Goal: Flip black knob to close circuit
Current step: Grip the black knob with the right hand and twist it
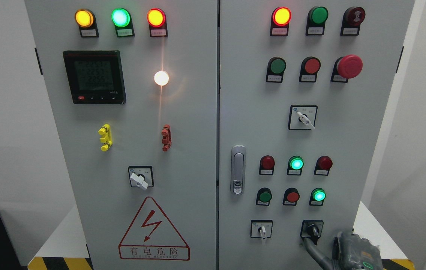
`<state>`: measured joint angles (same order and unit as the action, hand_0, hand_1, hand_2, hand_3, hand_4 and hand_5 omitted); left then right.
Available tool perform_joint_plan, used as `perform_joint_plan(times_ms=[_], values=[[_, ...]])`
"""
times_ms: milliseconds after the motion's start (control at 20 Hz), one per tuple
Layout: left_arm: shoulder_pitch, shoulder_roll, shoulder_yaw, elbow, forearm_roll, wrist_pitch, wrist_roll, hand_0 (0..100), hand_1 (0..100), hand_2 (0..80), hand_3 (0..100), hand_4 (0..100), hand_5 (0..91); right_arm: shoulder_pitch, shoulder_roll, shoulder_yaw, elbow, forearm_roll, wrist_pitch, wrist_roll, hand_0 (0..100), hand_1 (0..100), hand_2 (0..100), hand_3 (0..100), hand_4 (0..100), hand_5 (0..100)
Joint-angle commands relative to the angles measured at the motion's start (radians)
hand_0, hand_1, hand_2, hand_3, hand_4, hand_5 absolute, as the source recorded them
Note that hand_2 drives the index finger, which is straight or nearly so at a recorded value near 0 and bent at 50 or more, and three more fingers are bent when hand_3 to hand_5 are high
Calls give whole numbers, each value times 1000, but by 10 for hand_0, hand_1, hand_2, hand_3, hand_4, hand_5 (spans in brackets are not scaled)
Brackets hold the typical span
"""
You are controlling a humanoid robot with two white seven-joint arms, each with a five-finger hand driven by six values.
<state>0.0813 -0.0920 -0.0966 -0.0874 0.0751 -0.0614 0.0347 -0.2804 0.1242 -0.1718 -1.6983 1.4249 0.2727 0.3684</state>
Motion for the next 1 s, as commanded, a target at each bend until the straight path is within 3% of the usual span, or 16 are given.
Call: perform_joint_plan(times_ms=[0, 950], values=[[0, 0, 0, 0, 0, 0, 1, 120, 556, 0, 0, 0, 0, 0, 0, -46, 9, -4, 2, -3, 0, 11, 884, 1000, 904, 812], [0, 0, 0, 0, 0, 0, 1, 120, 556, 0, 0, 0, 0, -3, 0, -55, -26, -18, 0, -20, 0, 13, 877, 1000, 903, 815]])
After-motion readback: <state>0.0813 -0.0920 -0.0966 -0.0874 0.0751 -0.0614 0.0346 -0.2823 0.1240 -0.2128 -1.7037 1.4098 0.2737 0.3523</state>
